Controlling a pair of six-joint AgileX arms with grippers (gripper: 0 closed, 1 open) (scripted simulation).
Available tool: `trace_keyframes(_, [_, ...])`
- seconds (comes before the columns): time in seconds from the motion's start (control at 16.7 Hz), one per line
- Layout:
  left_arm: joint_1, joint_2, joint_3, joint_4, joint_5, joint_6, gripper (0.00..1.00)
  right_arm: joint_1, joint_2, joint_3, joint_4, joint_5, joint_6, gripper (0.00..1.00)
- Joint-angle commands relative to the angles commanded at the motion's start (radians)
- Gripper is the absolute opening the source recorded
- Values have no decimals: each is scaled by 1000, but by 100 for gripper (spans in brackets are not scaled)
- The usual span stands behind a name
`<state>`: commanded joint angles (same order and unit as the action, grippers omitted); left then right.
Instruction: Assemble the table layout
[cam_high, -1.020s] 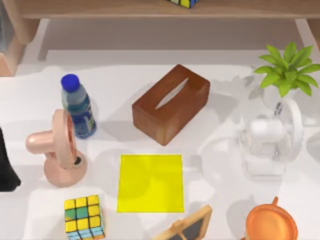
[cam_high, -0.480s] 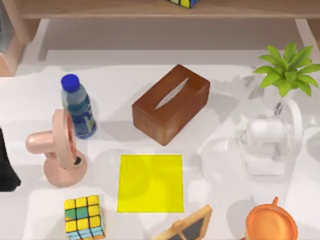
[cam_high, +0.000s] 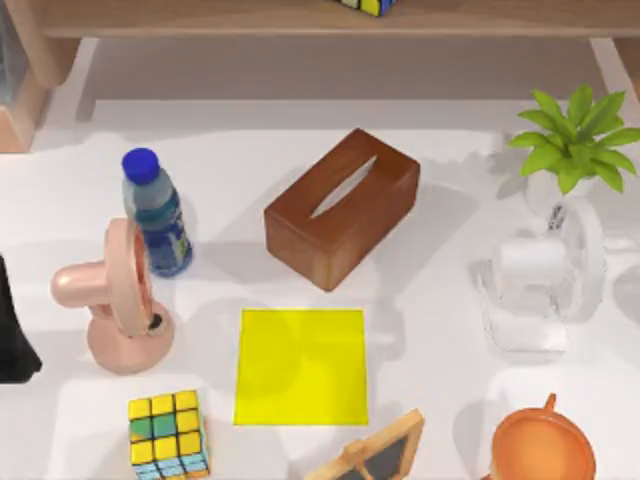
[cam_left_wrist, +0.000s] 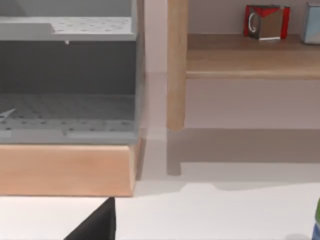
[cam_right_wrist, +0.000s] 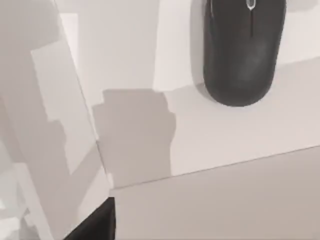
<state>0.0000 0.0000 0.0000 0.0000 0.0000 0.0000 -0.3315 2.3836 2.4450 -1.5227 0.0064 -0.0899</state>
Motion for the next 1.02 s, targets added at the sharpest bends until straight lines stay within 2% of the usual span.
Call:
trace_keyframes(0.36, [0, 0, 0, 0, 0, 0, 100, 48, -92, -17, -77, -7, 39, 100])
trace_keyframes(0.72, [0, 0, 0, 0, 0, 0, 100, -29, 55, -67, 126, 5, -19, 100])
trace_keyframes(1.02, [0, 0, 0, 0, 0, 0, 100, -33, 207, -81, 274, -9, -36, 100])
